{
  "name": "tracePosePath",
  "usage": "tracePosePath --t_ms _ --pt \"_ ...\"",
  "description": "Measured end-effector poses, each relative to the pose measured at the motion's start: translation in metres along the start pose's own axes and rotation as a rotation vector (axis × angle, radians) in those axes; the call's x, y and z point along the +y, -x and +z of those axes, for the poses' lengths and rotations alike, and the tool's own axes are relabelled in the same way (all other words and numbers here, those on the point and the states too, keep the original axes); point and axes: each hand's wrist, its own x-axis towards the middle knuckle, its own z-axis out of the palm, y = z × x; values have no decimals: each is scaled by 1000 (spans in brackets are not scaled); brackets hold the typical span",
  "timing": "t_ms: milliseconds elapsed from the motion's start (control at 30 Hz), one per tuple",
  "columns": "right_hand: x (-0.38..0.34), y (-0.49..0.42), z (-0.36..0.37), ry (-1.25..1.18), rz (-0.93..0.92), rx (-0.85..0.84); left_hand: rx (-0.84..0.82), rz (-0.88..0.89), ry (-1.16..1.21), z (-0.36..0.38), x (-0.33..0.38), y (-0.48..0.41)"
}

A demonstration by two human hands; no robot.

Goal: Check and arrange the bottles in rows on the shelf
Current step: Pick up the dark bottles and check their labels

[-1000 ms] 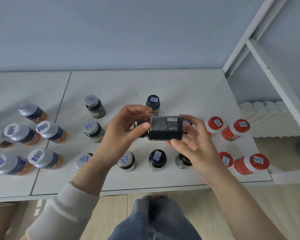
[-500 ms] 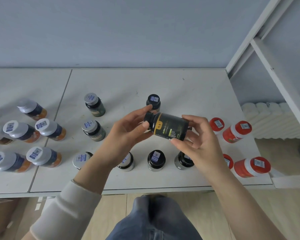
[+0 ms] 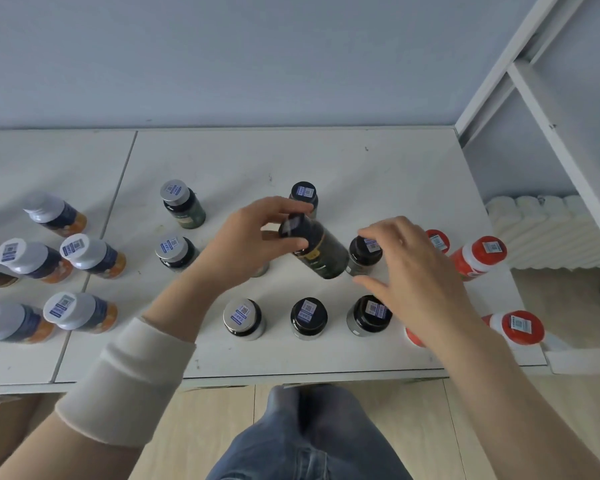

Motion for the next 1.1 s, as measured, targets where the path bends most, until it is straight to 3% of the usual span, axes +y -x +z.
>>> tracePosePath --t_ms 133,400,700,800,867,933,1000,1100 --pt "10 -12 -8 278 23 -208 -65 134 -355 16 -9 -11" --pt "20 -30 -10 289 69 -278 -157 8 -659 32 -30 -27" --pt "28 -45 -12 252 47 -274 -185 62 -710 27 -37 -33" --pt "30 -51 -12 228 35 -263 -27 97 -468 18 -30 -50" --pt "32 -55 -11 195 32 -247 113 117 -457 15 -30 -69" --pt "33 -60 -11 162 22 -237 122 30 -592 16 -33 -90" --pt "34 -63 -10 113 25 -232 30 -109 -721 21 -36 -102" --pt "38 -67 -3 -75 64 -173 100 -137 -616 19 -33 -103"
